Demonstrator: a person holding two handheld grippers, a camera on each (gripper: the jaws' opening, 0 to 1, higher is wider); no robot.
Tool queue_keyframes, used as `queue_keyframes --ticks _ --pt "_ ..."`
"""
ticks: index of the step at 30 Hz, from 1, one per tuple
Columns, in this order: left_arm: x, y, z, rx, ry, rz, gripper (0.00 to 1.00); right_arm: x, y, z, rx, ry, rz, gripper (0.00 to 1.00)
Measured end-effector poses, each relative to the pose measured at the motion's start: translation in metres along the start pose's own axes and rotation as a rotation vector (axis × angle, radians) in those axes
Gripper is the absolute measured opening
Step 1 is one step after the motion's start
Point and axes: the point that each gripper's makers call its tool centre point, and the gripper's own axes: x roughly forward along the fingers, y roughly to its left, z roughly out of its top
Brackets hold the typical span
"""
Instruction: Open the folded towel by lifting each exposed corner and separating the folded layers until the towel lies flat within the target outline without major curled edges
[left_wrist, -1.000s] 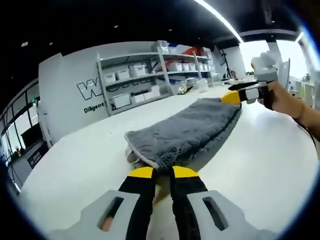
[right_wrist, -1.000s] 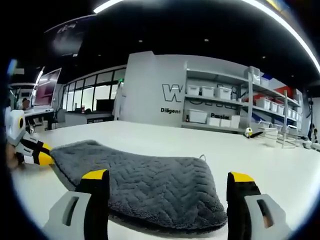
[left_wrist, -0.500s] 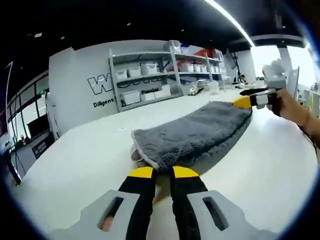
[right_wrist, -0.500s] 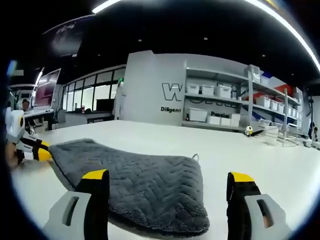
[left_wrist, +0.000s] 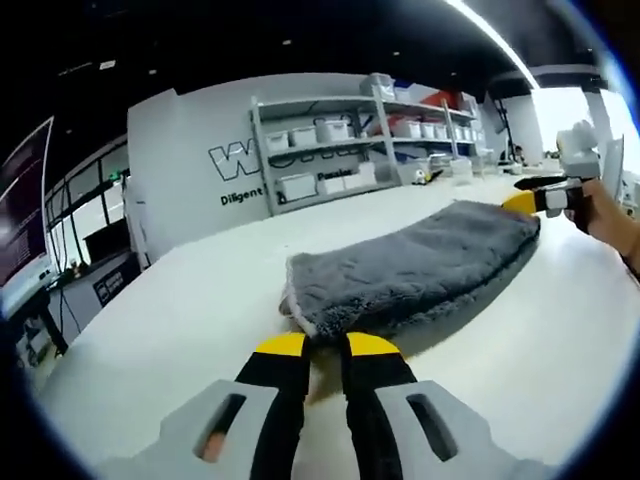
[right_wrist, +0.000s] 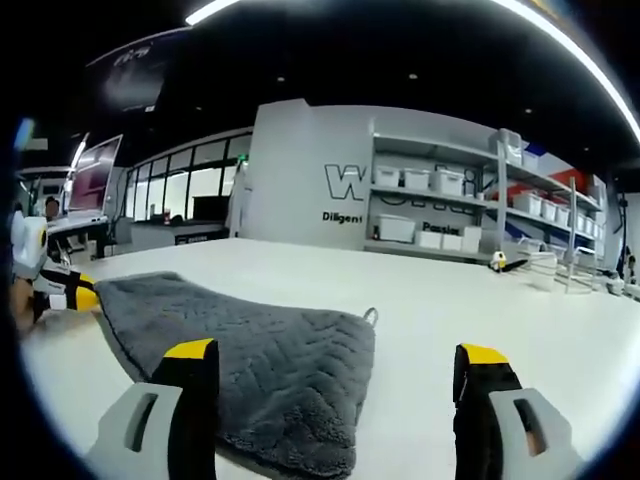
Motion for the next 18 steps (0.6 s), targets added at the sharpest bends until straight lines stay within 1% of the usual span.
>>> queue_keyframes --ticks 1,3,5,10,12,18 --pt "-0.001 0.001 -0.001 -0.004 0.002 0.006 0.12 0.001 0.000 0.000 0.000 0.000 0.000 0.99" --pt "0.007 0.015 -0.002 -0.023 0.016 0.023 0.12 0.002 -0.001 0.000 -0.002 0.003 -0.001 0.99" --pt "0.006 0.020 -0.003 -0.043 0.016 0.034 0.12 0.004 -0.002 0.000 -0.001 0.004 0.002 0.99" --pt "0.005 0.028 -0.001 -0.064 0.006 0.052 0.12 0.007 -0.004 0.002 -0.003 0.005 0.002 0.99" --pt "0.004 0.036 -0.002 -0.089 0.001 0.071 0.12 0.008 -0.005 0.002 -0.003 0.007 0.002 0.99" --pt "0.003 0.051 -0.002 -0.118 -0.002 0.126 0.12 0.009 -0.006 0.002 -0.004 0.010 0.001 0.99"
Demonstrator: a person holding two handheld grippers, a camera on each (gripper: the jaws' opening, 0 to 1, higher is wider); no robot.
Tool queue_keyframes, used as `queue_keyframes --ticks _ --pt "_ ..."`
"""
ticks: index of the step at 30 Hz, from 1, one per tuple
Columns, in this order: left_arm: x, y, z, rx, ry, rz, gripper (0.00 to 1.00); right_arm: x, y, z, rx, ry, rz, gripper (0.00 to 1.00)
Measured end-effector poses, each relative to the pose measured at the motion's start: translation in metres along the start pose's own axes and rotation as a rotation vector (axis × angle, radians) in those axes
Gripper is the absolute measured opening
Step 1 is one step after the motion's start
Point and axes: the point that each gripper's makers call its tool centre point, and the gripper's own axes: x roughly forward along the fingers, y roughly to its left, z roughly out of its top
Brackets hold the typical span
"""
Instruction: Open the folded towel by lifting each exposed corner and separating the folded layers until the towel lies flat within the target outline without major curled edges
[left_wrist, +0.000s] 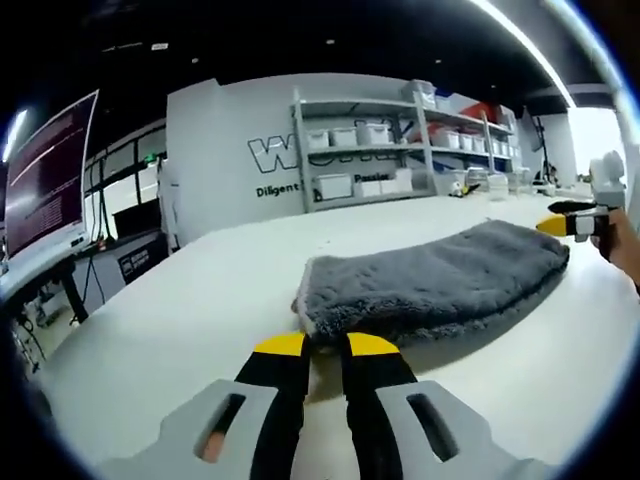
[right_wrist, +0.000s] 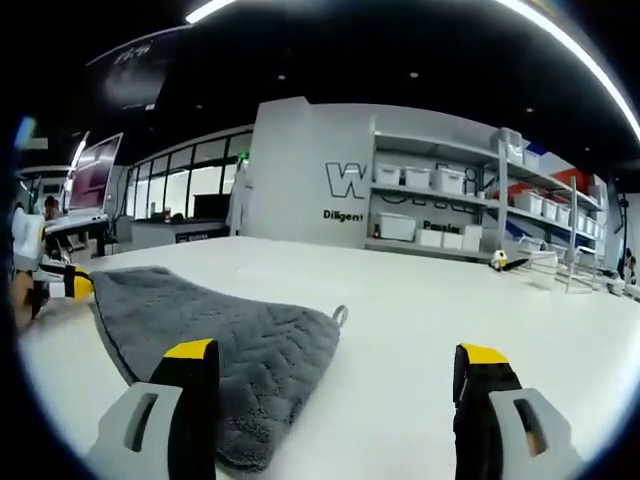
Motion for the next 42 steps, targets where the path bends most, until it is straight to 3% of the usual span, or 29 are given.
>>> queue_keyframes --ticks 7,16,30,32,33,35,42 --pt "-0.002 0.014 -0.002 -0.050 -0.002 0.047 0.12 -0.004 0.003 -0.002 0.000 0.002 0.001 0.99" --pt "-0.007 0.022 -0.001 -0.036 -0.002 0.087 0.12 -0.007 0.006 -0.004 -0.001 0.007 0.004 0.99" --pt "-0.022 0.040 -0.009 -0.084 0.006 0.171 0.12 -0.011 0.008 -0.005 0.001 0.004 0.003 0.99" --pt "-0.025 0.045 -0.010 -0.081 0.006 0.196 0.11 -0.008 0.006 -0.005 0.002 0.006 0.002 0.99" --pt "-0.028 0.049 -0.009 -0.072 0.003 0.221 0.06 -0.008 0.006 -0.005 0.003 0.008 0.002 0.99" --pt "-0.037 0.060 -0.004 -0.078 -0.037 0.284 0.02 -0.008 0.007 -0.005 0.005 0.008 0.005 0.99" --pt "-0.029 0.060 -0.012 -0.128 -0.012 0.243 0.02 -0.009 0.007 -0.004 0.004 0.002 0.004 0.99"
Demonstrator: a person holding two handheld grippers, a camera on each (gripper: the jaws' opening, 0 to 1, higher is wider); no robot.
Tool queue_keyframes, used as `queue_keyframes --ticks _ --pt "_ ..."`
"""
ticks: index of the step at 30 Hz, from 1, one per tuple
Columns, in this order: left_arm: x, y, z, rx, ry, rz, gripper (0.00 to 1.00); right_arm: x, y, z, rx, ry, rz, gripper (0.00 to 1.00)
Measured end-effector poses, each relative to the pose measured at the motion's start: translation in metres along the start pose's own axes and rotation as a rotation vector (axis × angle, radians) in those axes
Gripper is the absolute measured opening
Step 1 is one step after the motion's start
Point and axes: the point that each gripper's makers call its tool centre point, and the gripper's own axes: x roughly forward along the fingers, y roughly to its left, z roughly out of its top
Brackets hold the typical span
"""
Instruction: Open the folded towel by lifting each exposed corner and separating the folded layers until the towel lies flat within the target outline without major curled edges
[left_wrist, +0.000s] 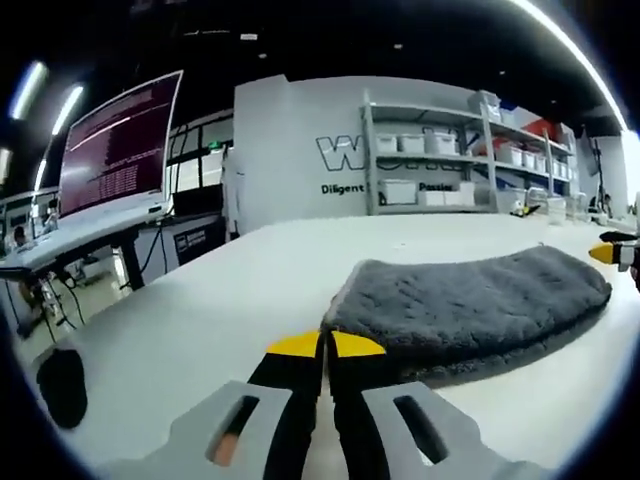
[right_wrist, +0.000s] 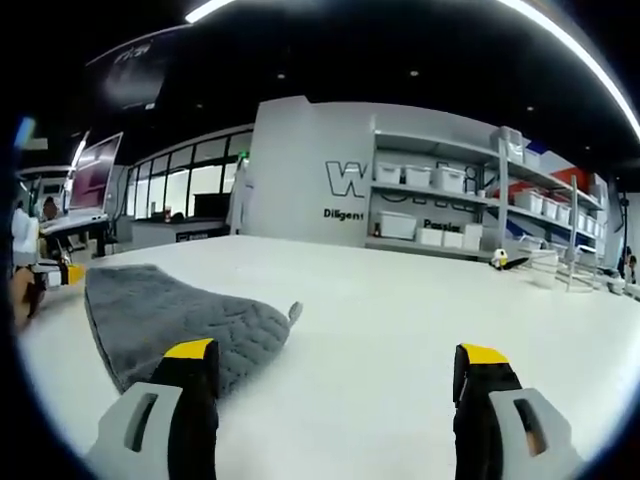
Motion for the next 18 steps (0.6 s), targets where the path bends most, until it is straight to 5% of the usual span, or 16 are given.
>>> queue_keyframes --ticks 9,18 --pt "0.0017 -0.0016 -0.0022 -0.041 0.003 -0.020 0.02 -0.0024 0.0003 -0.0007 -0.002 0.002 0.000 0.99" --pt "0.0046 0.0007 -0.0049 -0.067 0.016 -0.014 0.20 -0.0044 0.0023 -0.0016 -0.002 0.002 0.002 0.99"
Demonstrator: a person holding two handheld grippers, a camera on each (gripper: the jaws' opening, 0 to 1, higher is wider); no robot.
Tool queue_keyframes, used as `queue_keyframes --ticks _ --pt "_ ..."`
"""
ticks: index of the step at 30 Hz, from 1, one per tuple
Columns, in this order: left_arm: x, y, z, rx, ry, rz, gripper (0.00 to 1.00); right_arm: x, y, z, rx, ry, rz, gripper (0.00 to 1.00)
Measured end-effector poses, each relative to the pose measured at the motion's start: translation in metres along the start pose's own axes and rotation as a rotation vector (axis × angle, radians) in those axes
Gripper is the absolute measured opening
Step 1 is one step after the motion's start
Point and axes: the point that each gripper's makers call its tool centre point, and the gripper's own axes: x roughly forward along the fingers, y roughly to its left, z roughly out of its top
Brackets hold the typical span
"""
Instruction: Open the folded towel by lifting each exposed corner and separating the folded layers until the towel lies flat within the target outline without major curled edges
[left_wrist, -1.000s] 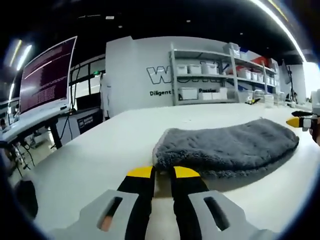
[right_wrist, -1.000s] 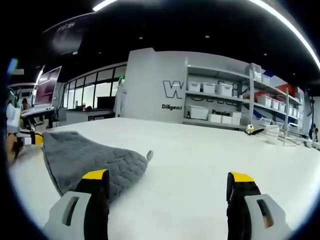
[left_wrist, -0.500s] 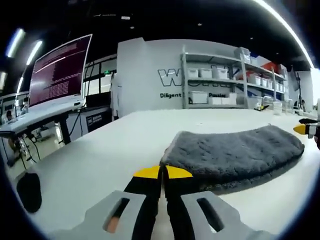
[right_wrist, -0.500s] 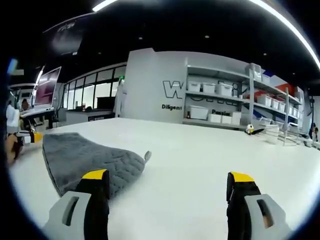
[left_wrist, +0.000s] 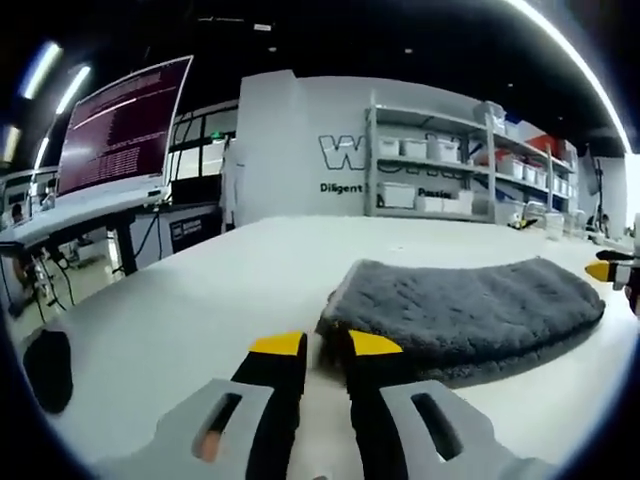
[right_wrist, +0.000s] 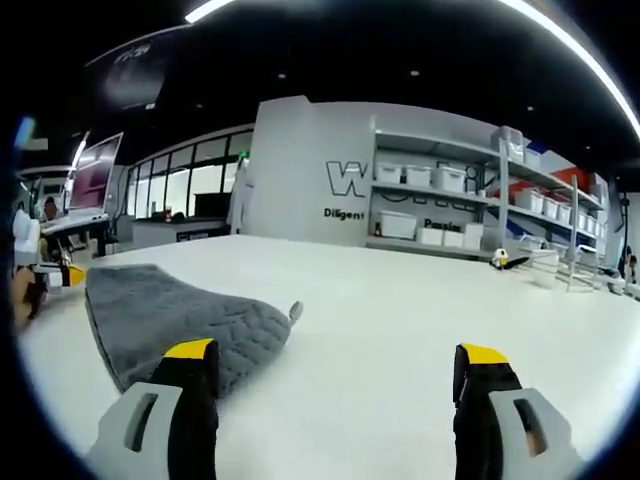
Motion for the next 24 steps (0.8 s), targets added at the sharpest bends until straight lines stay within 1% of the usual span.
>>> queue_keyframes --ticks 2,3,5,7,10,11,13,15,18,24 --pt "0.000 0.000 0.000 -0.002 0.000 0.002 0.20 -0.001 0.000 0.000 0.001 -0.001 0.001 0.99" --pt "0.000 -0.001 0.000 -0.013 -0.004 -0.007 0.21 -0.001 0.000 0.000 0.000 0.000 0.000 0.99" --pt "0.001 -0.007 0.001 -0.062 -0.014 -0.047 0.23 -0.002 0.001 -0.001 0.000 0.001 0.001 0.99" --pt "0.000 -0.007 0.003 -0.070 -0.024 -0.053 0.24 -0.002 0.001 -0.001 0.000 0.002 0.001 0.99" --pt "0.001 -0.014 0.007 -0.109 -0.043 -0.093 0.24 -0.003 0.003 -0.002 -0.003 0.004 0.003 0.99" --pt "0.001 -0.016 0.007 -0.123 -0.041 -0.108 0.24 -0.003 0.003 -0.002 -0.004 0.004 0.003 0.99" --pt "-0.001 -0.018 0.006 -0.138 -0.041 -0.118 0.25 -0.004 0.003 -0.002 -0.005 0.006 0.002 0.99" --pt "0.000 -0.019 0.006 -0.149 -0.035 -0.123 0.25 -0.004 0.004 -0.002 -0.004 0.004 0.003 0.99" --pt "0.003 -0.023 0.002 -0.167 -0.008 -0.142 0.26 -0.005 0.004 -0.004 -0.004 0.007 0.003 0.99" --pt "0.002 -0.030 -0.007 -0.155 0.036 -0.158 0.25 -0.007 0.006 -0.006 -0.006 0.011 0.006 0.99"
